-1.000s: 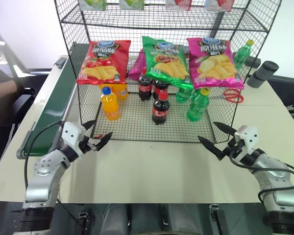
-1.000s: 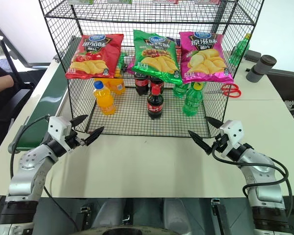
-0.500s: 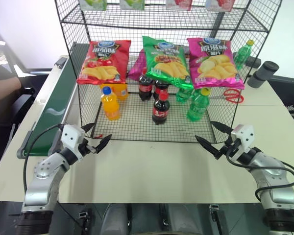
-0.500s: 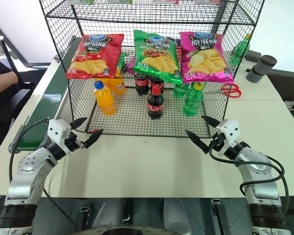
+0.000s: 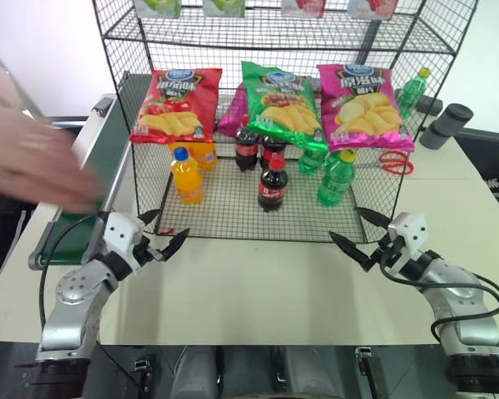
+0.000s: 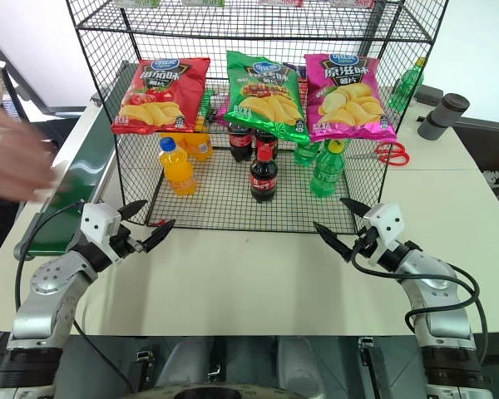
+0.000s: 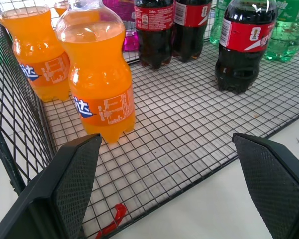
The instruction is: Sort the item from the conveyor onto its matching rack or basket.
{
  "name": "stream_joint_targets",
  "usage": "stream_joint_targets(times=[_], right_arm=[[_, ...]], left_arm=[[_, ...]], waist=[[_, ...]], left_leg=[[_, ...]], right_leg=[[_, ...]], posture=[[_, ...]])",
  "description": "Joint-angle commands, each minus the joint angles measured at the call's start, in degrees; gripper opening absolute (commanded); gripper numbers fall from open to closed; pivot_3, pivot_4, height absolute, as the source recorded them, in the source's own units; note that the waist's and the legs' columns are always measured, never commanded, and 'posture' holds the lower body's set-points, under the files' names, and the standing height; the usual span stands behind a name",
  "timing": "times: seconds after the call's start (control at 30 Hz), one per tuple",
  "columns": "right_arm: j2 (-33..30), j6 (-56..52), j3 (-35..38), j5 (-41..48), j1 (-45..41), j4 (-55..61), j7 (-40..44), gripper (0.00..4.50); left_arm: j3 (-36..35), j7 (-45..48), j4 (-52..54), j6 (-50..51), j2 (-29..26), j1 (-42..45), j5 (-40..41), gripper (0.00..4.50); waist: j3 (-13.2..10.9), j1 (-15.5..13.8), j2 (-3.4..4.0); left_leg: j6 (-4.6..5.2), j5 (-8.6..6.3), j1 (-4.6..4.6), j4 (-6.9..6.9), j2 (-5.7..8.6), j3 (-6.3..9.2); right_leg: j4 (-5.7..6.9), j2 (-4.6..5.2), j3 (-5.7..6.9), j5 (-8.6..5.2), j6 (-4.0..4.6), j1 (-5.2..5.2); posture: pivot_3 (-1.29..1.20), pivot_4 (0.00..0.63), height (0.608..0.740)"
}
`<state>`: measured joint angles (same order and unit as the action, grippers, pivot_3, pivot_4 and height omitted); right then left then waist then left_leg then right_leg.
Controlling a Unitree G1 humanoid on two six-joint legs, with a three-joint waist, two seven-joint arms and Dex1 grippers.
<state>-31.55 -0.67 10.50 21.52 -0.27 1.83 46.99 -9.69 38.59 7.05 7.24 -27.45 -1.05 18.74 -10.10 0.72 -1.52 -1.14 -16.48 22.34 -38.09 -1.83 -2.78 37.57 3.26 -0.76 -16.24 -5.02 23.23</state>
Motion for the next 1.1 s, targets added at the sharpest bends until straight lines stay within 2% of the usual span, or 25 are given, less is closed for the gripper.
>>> stream_joint_targets(times=[0.03,0.43,1.1], right_arm=[[0.1,0.1,0.6,0.5,-0.3,1.0,-0.1,4.45],[0.3,-1.0,-0.5,-0.1,-1.9,0.7,-1.2,4.45],[1.7,-0.5,-1.7,-0.7,-1.2,2.4,-3.0,4.45]], left_arm=[[-0.1,0.2,2.6,0.4,-0.7,-0.3,0.4,4.50],[-1.1,-0.3,4.3,3.8,-1.2,-0.8,1.3,4.50],[-0.8,-0.6,2.6,2.8,-0.7,0.2,0.8,4.50]], waist=[[0.0,0.0,0.00],[0.0,0.0,0.00],[0.0,0.1,0.00]], left_leg=[[0.00,0.00,0.00,0.00,0.00,0.00],[0.00,0.00,-0.01,0.00,0.00,0.00],[0.00,0.00,-0.02,-0.01,0.00,-0.01]], right_leg=[[0.00,0.00,0.00,0.00,0.00,0.00],[0.01,0.00,0.00,0.00,0.00,0.00],[0.03,0.00,-0.01,0.00,0.00,0.00]], posture=[[0.00,0.150,0.740],[0.00,0.150,0.740],[0.00,0.150,0.740]])
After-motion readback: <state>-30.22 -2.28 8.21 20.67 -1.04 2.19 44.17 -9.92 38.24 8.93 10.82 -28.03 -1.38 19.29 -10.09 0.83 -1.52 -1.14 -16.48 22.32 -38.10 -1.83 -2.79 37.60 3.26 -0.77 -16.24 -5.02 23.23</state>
